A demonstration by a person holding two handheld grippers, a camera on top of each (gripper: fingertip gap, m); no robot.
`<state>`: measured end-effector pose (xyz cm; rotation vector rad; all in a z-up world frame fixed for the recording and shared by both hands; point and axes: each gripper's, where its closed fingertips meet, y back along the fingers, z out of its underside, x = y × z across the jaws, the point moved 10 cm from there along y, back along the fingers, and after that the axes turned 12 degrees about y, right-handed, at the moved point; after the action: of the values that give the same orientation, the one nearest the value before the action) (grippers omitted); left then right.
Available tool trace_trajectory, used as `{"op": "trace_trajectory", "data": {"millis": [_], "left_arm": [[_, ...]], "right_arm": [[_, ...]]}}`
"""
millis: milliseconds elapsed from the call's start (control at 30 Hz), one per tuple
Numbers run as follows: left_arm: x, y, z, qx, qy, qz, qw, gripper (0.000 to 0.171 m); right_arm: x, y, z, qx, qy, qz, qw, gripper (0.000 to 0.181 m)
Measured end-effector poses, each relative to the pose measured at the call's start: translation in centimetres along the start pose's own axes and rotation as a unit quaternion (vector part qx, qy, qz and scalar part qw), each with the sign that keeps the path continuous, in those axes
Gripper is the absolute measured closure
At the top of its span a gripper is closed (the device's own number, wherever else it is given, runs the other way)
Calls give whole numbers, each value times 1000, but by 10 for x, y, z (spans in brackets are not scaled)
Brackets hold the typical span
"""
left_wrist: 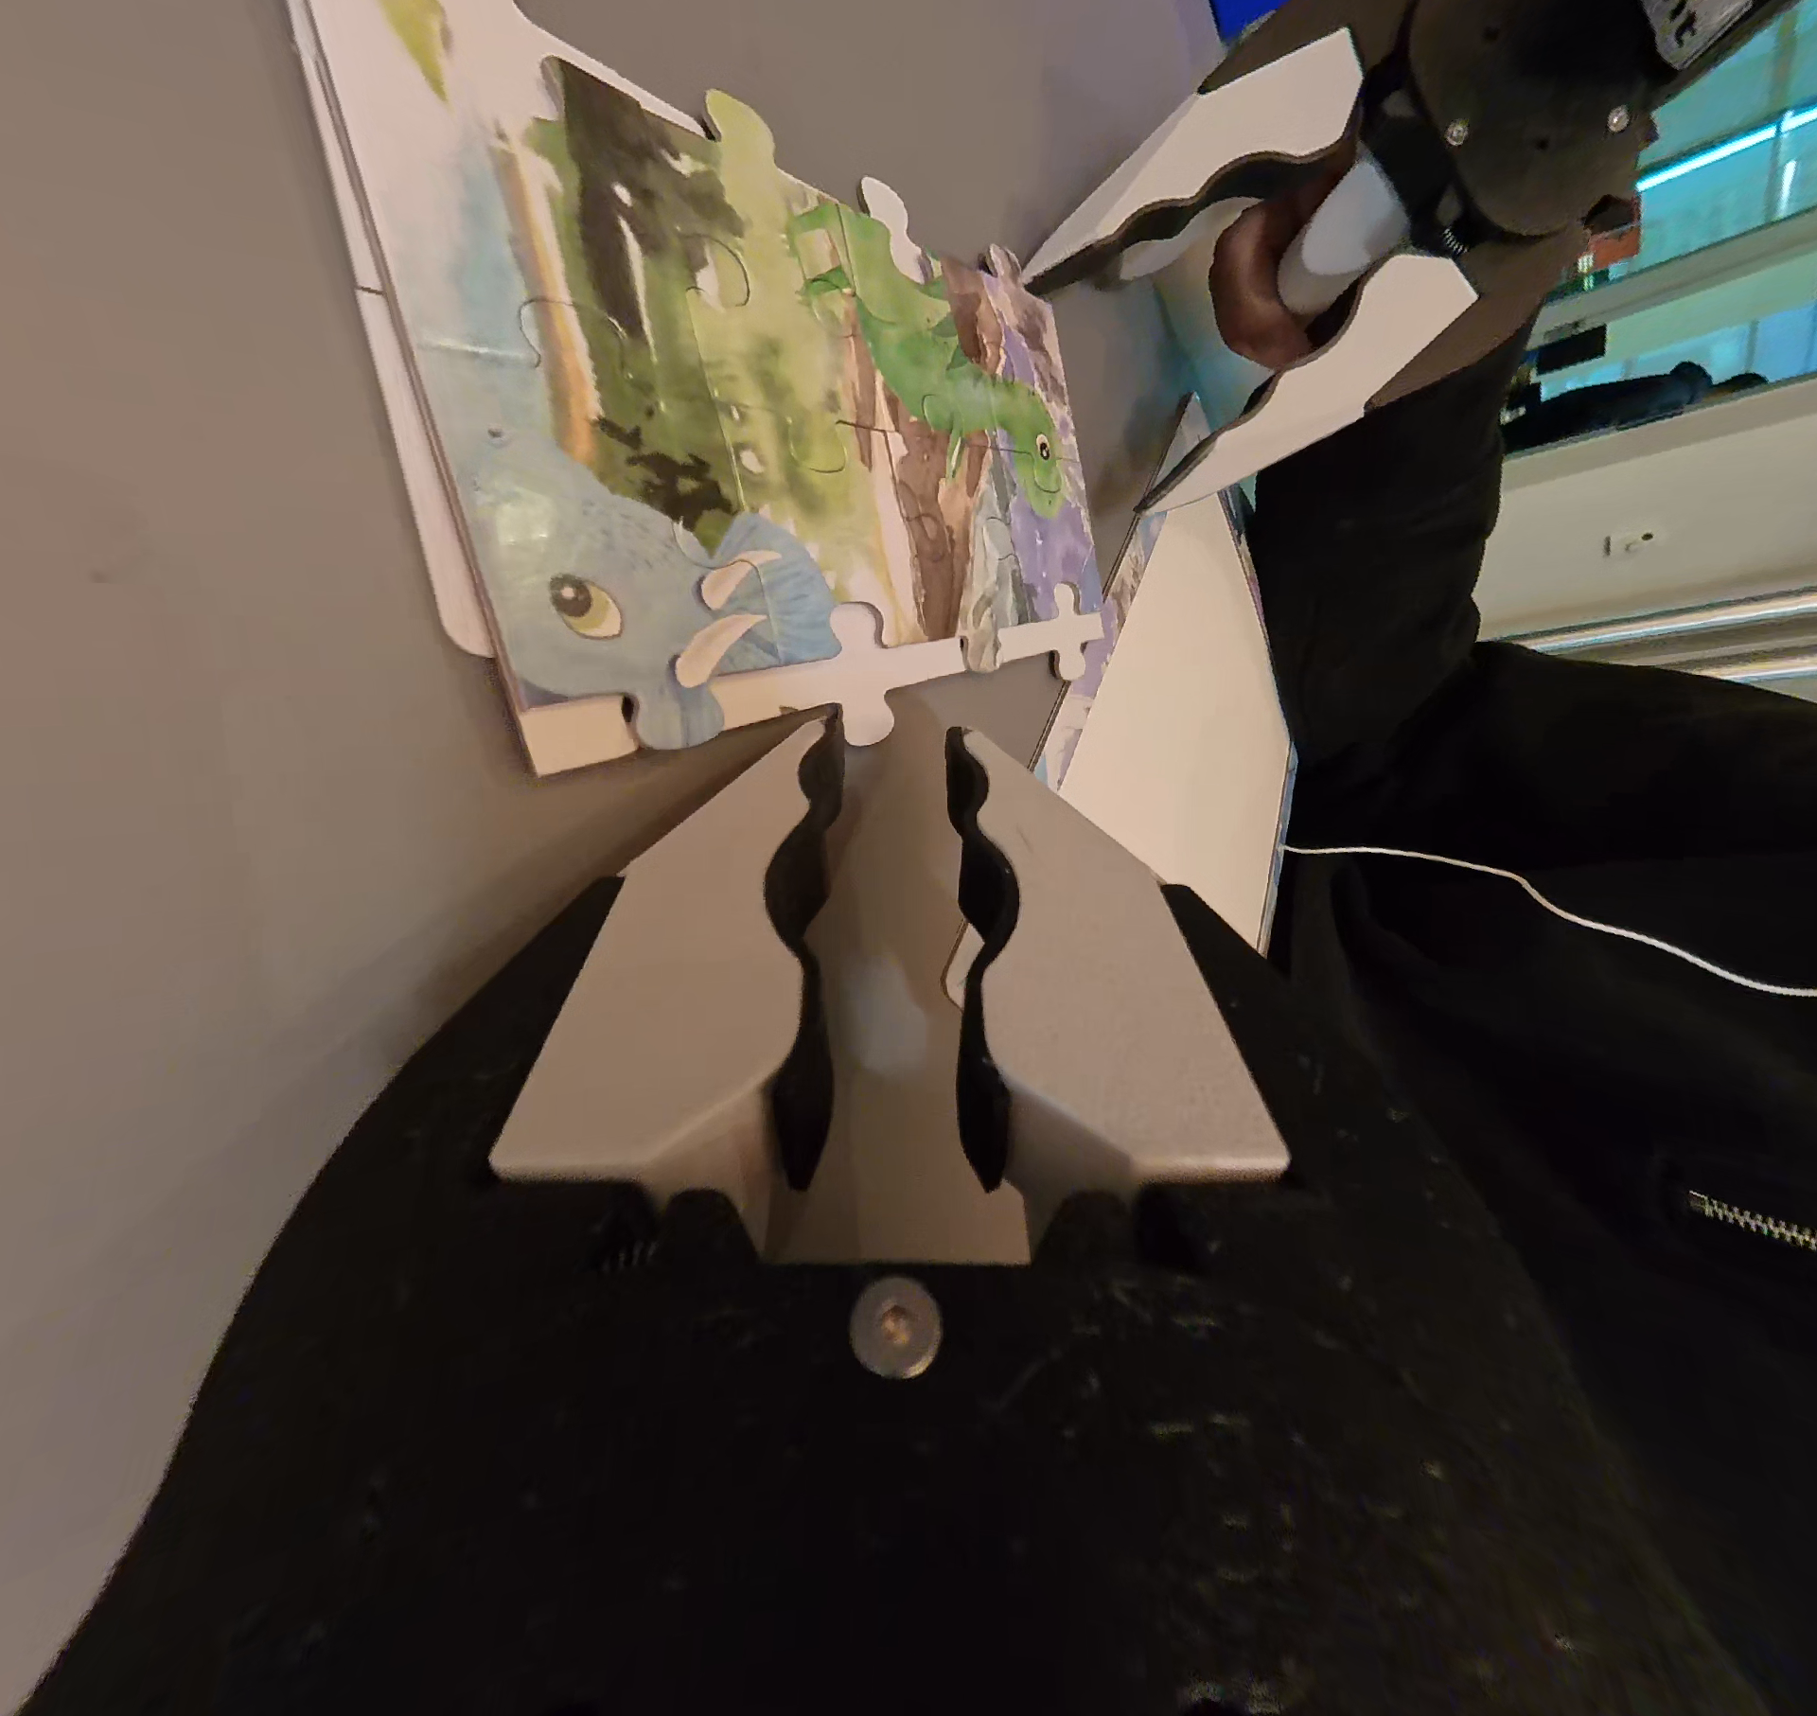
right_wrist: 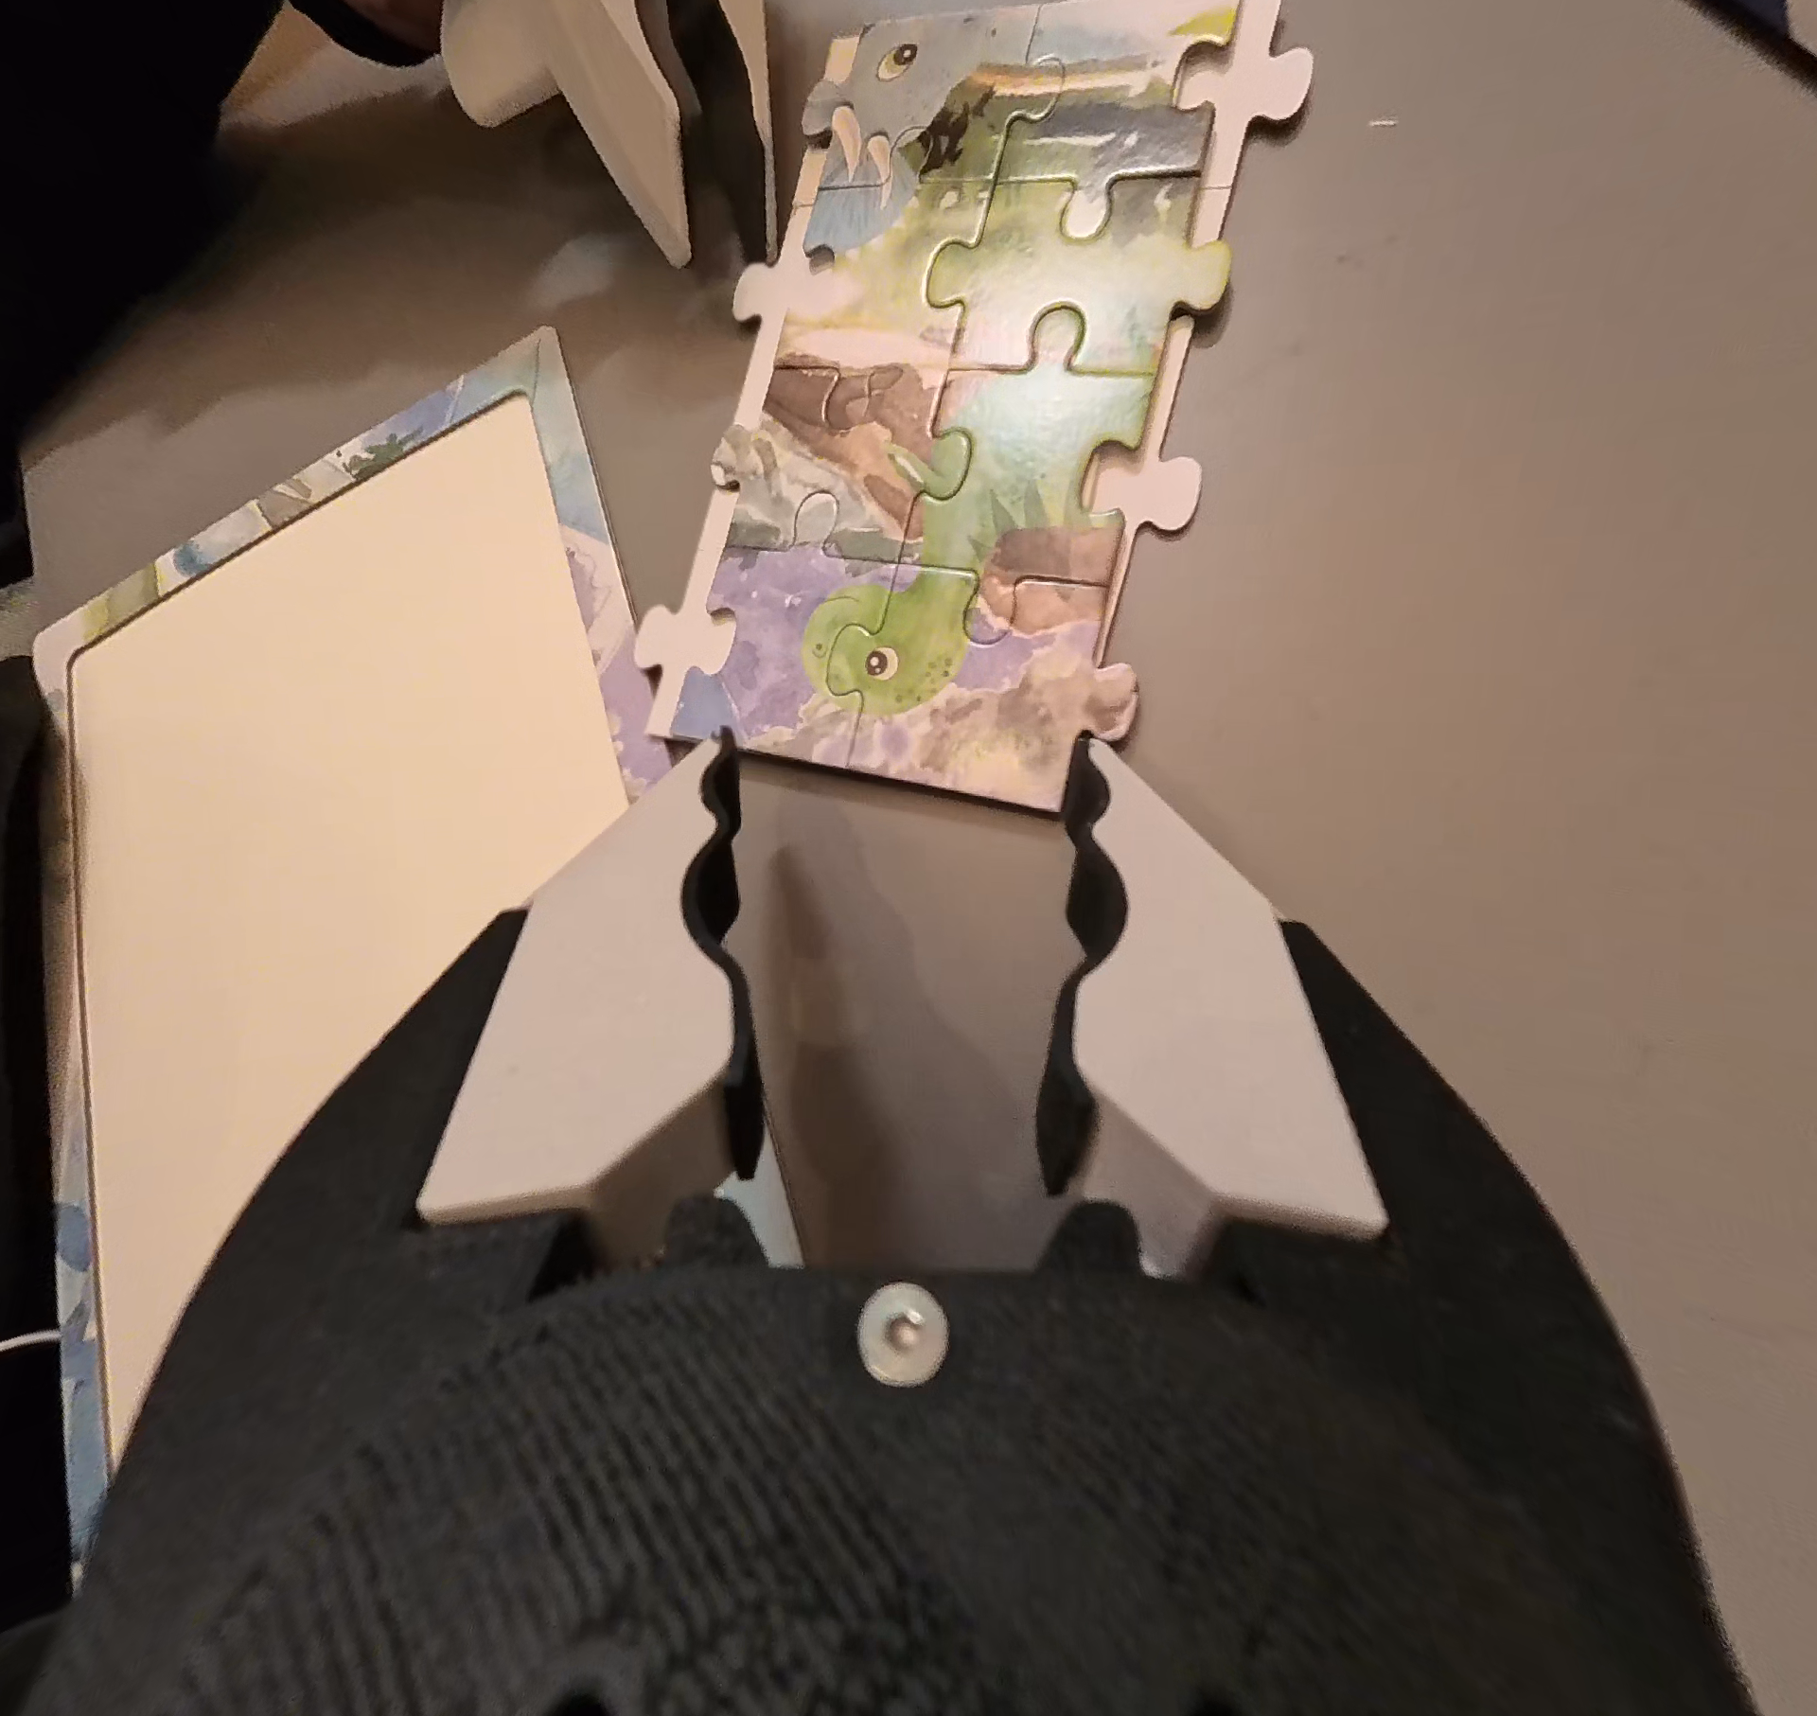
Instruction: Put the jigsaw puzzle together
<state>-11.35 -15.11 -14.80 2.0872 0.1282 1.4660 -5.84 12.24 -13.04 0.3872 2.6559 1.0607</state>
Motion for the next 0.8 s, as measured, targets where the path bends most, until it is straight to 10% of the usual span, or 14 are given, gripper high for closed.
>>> {"op": "trace_trajectory", "data": {"millis": [567, 800], "left_arm": [[6, -4, -1, -1, -6, 42, 999, 151], [16, 27, -6, 72, -27, 68, 995, 152]], "right_arm": [[-17, -14, -9, -42, 77, 80, 993, 72], [-18, -17, -4, -35, 104, 117, 987, 88]]}}
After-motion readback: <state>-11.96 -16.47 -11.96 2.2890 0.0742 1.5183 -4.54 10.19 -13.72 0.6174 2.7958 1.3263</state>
